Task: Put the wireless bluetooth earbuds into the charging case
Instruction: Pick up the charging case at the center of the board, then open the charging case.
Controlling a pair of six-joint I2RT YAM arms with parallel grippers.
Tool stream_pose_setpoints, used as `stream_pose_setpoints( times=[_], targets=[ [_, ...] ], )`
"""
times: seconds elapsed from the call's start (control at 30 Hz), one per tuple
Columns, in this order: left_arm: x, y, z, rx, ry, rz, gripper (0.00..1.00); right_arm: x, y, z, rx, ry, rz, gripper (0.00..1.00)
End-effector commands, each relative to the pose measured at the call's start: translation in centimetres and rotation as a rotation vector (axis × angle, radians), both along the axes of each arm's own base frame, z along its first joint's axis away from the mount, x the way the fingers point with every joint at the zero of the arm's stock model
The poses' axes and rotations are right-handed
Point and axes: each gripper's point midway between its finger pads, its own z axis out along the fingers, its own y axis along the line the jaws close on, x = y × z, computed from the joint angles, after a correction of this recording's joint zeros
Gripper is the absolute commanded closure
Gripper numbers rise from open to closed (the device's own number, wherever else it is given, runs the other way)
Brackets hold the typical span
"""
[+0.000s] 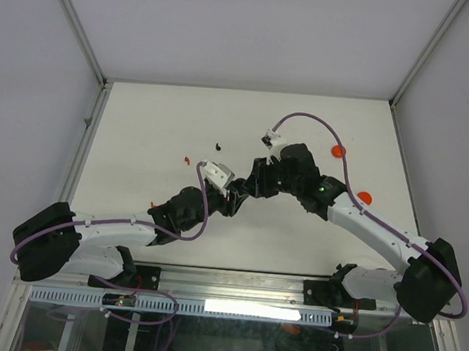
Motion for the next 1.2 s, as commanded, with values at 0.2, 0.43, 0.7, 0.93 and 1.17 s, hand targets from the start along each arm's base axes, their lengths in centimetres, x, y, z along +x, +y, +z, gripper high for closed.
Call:
stream_pose_setpoints(
  times=[0.2, 0.43, 0.7, 0.93, 1.17],
  targets=[
    [-1.1, -1.5, 2.6, -0.105, -0.038, -0.079, 0.62, 0.2, 1.0, 2.7, 0.053, -0.11, 0.068, 0.91],
    [-1.6, -0.6, 2.2, -0.119, -0.004, -0.102, 0.39, -0.5, 0.3, 3.5, 0.034, -0.18, 0.125, 1.0],
    [-2.9, 1.6, 3.5, -0.256, 0.062, -0.294, 0.36, -2.1, 0.0, 4.5, 0.049, -0.226, 0.252, 1.0],
    [-5.1, 1.8, 5.1, -0.284, 0.039, -0.471, 0.36, -4.1, 0.5, 5.4, 0.11, -0.246, 0.388, 1.0],
    [-6.0, 1.9, 6.0, -0.328, 0.044, -0.589, 0.4, -5.1, 0.7, 5.8, 0.124, -0.274, 0.472, 1.0]
  ],
)
